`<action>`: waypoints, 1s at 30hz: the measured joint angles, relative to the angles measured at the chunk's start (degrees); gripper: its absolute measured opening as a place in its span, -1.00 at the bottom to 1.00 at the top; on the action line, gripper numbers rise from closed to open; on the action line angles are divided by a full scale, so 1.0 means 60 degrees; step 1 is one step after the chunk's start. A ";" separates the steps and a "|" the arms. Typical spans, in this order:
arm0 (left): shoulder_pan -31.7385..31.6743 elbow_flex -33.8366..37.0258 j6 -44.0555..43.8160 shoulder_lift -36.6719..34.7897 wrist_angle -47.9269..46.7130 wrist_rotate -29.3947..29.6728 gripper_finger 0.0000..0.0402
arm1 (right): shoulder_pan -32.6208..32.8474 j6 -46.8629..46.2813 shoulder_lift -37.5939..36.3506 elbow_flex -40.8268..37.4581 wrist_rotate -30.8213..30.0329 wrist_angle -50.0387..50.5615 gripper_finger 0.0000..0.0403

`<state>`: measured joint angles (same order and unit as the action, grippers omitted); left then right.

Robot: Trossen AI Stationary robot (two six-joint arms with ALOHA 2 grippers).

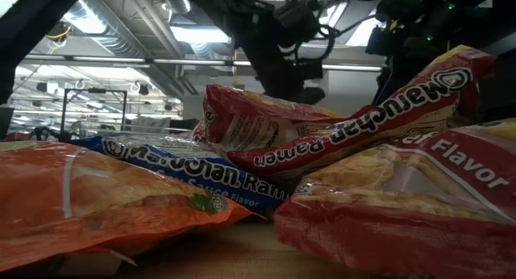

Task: Sort Maruchan noodles
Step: Put the red noodle pack into the black bin

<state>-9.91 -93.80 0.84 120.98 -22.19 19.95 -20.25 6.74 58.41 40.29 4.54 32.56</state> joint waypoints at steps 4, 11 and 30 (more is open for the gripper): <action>-0.0007 0.0000 -0.0127 0.0103 -0.0024 -0.0258 -0.67 | 0.0000 0.0003 0.0000 0.0002 0.0002 -0.0007 0.71; -0.0159 -0.0011 -0.0120 0.0223 -0.0069 -0.2785 -0.71 | 0.0000 0.0004 -0.0004 0.0000 0.0000 -0.0092 0.71; 0.0217 -0.0153 0.0199 -0.0341 -0.0742 -0.0521 -0.99 | -0.0004 0.0135 -0.0004 0.0000 0.0087 -0.0423 0.71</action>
<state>-8.61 -94.72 2.03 118.94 -26.64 16.83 -20.27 7.55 58.39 40.29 5.06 30.02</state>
